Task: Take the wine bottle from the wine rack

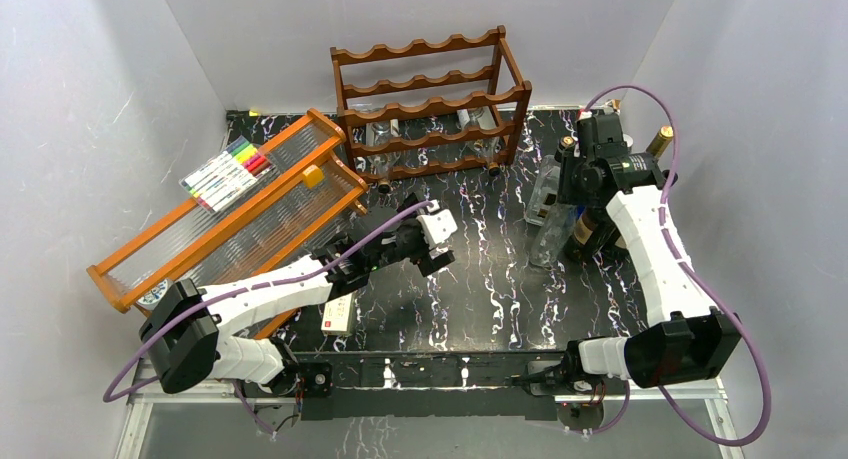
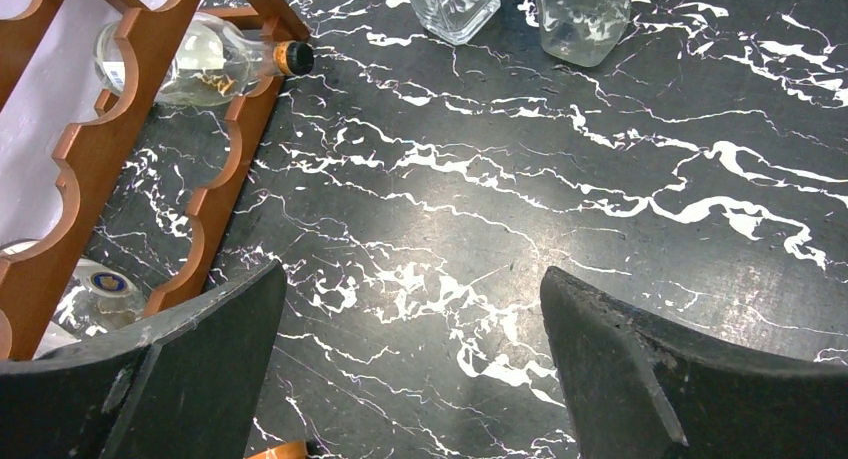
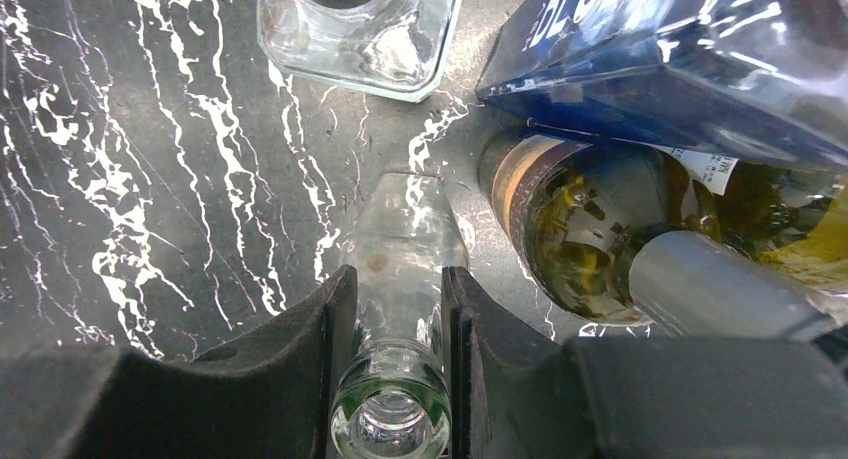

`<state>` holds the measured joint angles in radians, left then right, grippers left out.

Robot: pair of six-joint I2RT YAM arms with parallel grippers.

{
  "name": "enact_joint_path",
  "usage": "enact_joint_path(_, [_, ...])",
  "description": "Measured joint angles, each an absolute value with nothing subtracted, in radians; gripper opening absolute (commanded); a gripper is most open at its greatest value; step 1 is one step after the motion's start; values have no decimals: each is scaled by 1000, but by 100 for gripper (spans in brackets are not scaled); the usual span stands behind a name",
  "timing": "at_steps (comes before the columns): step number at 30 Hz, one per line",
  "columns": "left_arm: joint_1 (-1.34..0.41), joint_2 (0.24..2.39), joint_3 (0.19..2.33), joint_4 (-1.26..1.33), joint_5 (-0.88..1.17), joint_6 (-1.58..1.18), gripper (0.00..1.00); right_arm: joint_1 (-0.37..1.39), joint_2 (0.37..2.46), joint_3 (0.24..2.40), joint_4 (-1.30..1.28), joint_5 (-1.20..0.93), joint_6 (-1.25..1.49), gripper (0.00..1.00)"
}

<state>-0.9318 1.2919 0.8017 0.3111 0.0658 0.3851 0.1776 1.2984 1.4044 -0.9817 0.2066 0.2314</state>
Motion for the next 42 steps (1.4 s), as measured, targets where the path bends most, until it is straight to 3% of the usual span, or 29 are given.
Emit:
enact_joint_path(4, [-932, 1292, 793, 314, 62, 385, 98, 177, 1291, 1376, -953, 210, 224, 3])
enact_joint_path(8, [-932, 1292, 793, 316, 60, 385, 98, 177, 1270, 1349, -922, 208, 220, 15])
enact_joint_path(13, [-932, 1292, 791, 321, 46, 385, 98, 177, 1259, 1338, -909, 205, 213, 43])
enact_joint_path(22, [-932, 1291, 792, 326, 30, 376, 98, 177, 1234, 1328, -878, 195, 202, 81])
enact_joint_path(27, [-932, 1266, 793, 308, 10, 358, 98, 177, 1202, 1330, -837, 185, 185, 97])
enact_joint_path(33, [-875, 1245, 855, 278, -2, 290, 98, 177, 1139, 1350, -764, 95, 150, 98])
enact_joint_path(42, [-508, 1221, 1209, 75, 30, 115, 98, 261, 1095, 1450, -651, -4, 97, 98])
